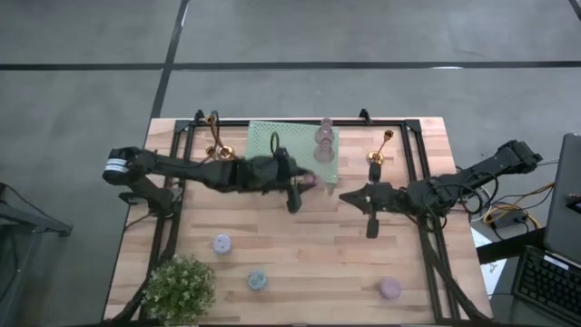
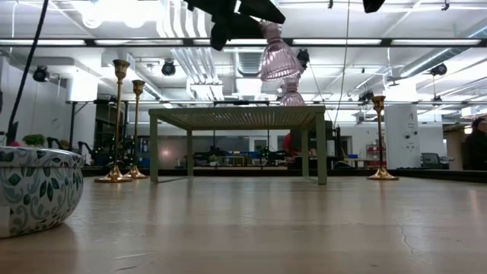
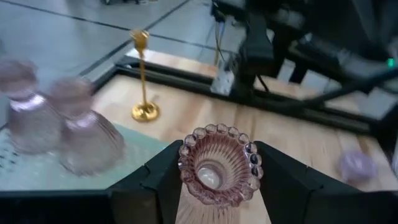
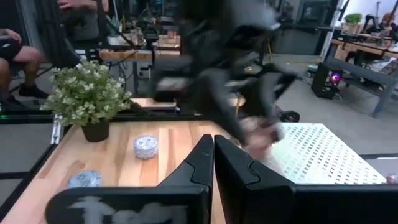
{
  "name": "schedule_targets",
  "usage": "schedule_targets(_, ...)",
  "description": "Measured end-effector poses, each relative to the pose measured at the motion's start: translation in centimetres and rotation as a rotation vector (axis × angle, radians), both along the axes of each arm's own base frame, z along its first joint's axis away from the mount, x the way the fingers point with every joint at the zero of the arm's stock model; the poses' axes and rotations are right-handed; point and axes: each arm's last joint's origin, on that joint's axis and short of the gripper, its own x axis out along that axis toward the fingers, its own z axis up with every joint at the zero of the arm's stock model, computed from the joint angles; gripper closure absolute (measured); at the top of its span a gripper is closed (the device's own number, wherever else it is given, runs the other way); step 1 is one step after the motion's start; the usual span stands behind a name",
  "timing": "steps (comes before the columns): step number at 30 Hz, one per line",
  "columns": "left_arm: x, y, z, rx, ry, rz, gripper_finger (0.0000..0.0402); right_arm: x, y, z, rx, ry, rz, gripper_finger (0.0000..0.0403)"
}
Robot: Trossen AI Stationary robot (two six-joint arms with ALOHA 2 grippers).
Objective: Pick & Place candle stick holders
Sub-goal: Put the glass candle holder on the shelf aligned with the other glass candle holders
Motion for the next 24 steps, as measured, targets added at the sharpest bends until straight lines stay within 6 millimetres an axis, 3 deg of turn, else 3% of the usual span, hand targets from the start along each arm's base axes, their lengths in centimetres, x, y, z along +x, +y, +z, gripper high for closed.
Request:
schedule_targets(8, 0.1, 3.6, 1.2, -0.02, -0.04, 0.05, 0.022, -0.4, 0.2, 0.0, -0.017, 0.007, -0.06, 0.0394)
schedule_targets(14, 0.8, 4.2, 0.5, -0.024, -0.03, 0.046, 0.022, -0.7, 0.0, 0.3, -0.031, -0.009, -0.098, 0.0394)
schedule_targets(24, 4.4, 5.2, 0.0, -0.022, 0.082, 0.046, 0.022, -1.1, 0.0, 0.8, -0.04, -0.035, -0.091, 0.0394)
